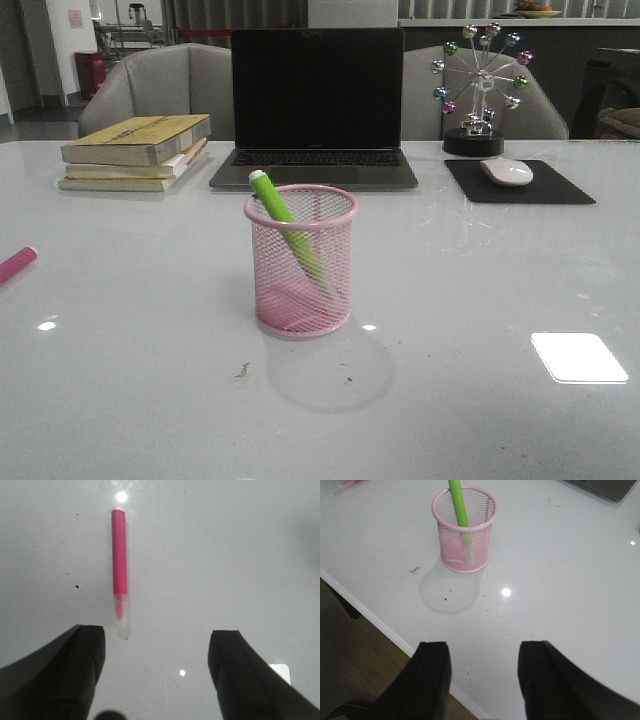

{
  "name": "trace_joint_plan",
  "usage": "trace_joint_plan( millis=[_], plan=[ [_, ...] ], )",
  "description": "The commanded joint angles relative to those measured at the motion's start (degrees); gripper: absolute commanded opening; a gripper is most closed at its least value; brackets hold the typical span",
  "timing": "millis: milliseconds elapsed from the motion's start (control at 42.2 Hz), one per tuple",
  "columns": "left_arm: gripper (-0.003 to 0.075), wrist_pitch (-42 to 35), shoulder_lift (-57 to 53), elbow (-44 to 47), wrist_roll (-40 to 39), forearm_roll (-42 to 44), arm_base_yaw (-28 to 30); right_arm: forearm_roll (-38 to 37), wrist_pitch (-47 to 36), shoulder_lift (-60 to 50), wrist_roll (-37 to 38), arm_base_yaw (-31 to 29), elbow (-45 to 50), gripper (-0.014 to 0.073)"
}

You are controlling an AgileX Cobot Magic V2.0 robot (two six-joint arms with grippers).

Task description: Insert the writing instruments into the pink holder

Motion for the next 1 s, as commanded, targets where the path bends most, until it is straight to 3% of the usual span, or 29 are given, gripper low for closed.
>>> trace_joint_plan(
  millis=[0, 451, 972],
  plan=[
    [0.0498, -2.3, 6.2, -6.6, -0.5, -0.1, 1.8, -0.5, -4.0, -0.2, -0.1, -0.3, -1.6, 0.0435],
    [0.0497, -0.9, 28.3, -22.9, -0.5, 0.1, 3.4, -0.5, -4.0, -0.2, -0.1, -0.3, -1.6, 0.0435],
    [0.0497, -1.9, 35.7, -27.4, -0.1, 0.3, 3.4, -0.5, -4.0, -0.2, -0.1, -0.3, -1.6, 0.0435]
  ],
)
